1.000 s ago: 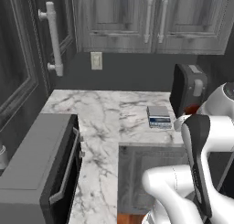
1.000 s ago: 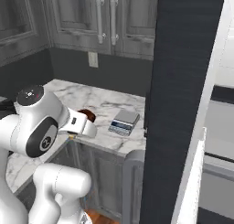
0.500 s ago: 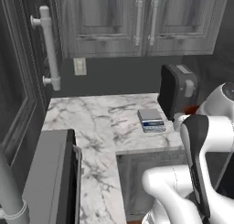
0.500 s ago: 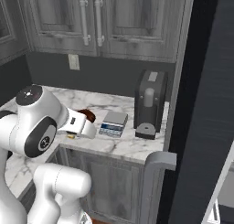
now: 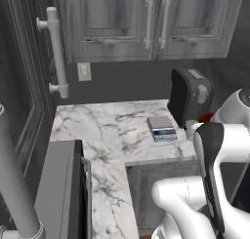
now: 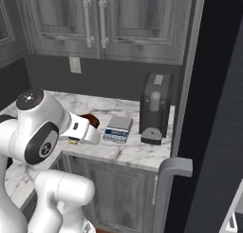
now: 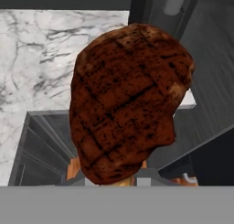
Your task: Take the steak from the fridge and place it on the digital scale on the counter by the fridge. Wait a few seconds for a reading, then move it to the plate on the dining counter.
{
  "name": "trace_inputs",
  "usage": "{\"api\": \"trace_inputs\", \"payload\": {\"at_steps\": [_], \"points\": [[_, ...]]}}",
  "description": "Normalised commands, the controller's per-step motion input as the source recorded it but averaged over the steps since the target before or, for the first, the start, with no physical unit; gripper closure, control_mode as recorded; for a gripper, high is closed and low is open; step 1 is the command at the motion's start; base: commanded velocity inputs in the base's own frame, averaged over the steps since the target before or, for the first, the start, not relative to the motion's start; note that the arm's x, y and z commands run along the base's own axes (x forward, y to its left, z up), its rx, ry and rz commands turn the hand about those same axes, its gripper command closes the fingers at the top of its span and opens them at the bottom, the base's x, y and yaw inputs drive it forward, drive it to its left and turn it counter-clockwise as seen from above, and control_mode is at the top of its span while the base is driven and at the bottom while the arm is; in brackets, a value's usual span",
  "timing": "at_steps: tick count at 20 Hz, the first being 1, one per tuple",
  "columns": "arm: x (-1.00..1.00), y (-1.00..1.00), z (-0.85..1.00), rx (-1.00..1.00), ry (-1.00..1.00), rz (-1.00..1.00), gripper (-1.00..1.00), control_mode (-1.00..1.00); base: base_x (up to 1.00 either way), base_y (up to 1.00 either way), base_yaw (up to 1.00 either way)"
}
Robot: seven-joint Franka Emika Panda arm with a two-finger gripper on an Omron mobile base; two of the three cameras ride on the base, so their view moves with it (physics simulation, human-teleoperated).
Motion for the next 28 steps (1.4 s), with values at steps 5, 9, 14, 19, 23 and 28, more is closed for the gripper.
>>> {"api": "trace_inputs", "payload": {"at_steps": [5, 9, 14, 19, 23, 28], "points": [[0.0, 0.0, 0.0, 0.0, 0.0, 0.0, 1.0, 1.0, 0.58, 0.21, 0.2], [0.0, 0.0, 0.0, 0.0, 0.0, 0.0, 1.0, 1.0, 0.33, 0.51, 0.33], [0.0, 0.0, 0.0, 0.0, 0.0, 0.0, 1.0, 1.0, 0.42, 0.14, 0.12], [0.0, 0.0, 0.0, 0.0, 0.0, 0.0, 1.0, 1.0, 0.22, 0.0, 0.0], [0.0, 0.0, 0.0, 0.0, 0.0, 0.0, 1.0, 1.0, 0.0, 0.0, 0.0], [0.0, 0.0, 0.0, 0.0, 0.0, 0.0, 1.0, 1.0, 0.0, 0.0, 0.0]]}}
